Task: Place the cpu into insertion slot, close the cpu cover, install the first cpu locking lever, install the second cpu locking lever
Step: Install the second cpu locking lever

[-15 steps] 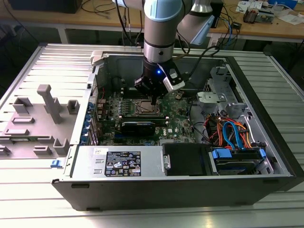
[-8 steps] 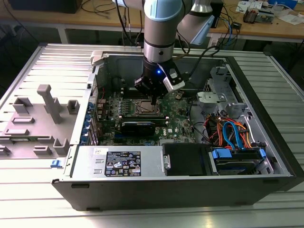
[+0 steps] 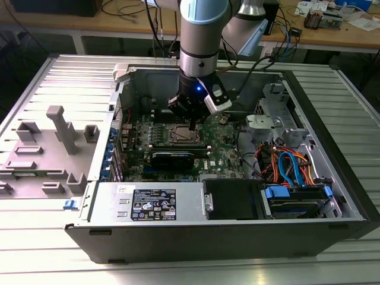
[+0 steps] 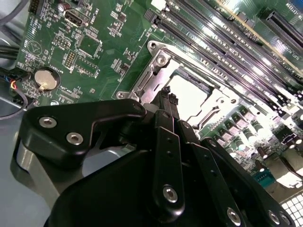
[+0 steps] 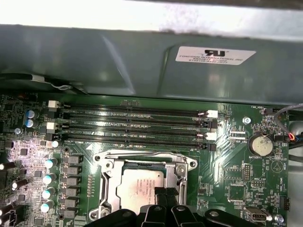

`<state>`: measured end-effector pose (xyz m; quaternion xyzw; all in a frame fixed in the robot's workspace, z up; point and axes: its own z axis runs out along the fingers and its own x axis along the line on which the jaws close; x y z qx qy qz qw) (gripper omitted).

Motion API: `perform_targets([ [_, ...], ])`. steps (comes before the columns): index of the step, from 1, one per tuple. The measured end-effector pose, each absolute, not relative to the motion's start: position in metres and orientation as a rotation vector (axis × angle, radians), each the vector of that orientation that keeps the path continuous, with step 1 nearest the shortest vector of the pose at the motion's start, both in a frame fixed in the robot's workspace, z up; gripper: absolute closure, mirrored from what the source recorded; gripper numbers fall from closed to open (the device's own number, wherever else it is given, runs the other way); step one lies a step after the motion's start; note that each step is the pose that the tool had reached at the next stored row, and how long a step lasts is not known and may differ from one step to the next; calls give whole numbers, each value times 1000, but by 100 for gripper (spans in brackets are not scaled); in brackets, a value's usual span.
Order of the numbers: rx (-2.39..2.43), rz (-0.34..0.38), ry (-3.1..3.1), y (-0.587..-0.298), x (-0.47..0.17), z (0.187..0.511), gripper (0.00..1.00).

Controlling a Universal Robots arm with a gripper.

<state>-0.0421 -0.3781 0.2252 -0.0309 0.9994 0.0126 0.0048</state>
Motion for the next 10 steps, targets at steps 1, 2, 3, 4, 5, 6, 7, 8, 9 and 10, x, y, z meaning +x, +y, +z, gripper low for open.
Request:
perform_targets([
  [1,-97,39,3130,-379,-42,225,89],
  [2,-97,39,3130,-380,-42,225,89],
  [3,-97,39,3130,-380,-42,225,89],
  [4,-96,38,3130,-380,-42,226,89],
  [5,-97,39,3130,-380,-42,228,89],
  [6,-97,39,3130,-380,-42,229,89],
  [7,-97,38,3130,-381,-42,231,89],
  [8,-97,37,3130,-381,-42,232,89],
  [9,-97,29,3130,-382,-42,232,89],
  [10,-97,18,3131,-383,-42,232,89],
])
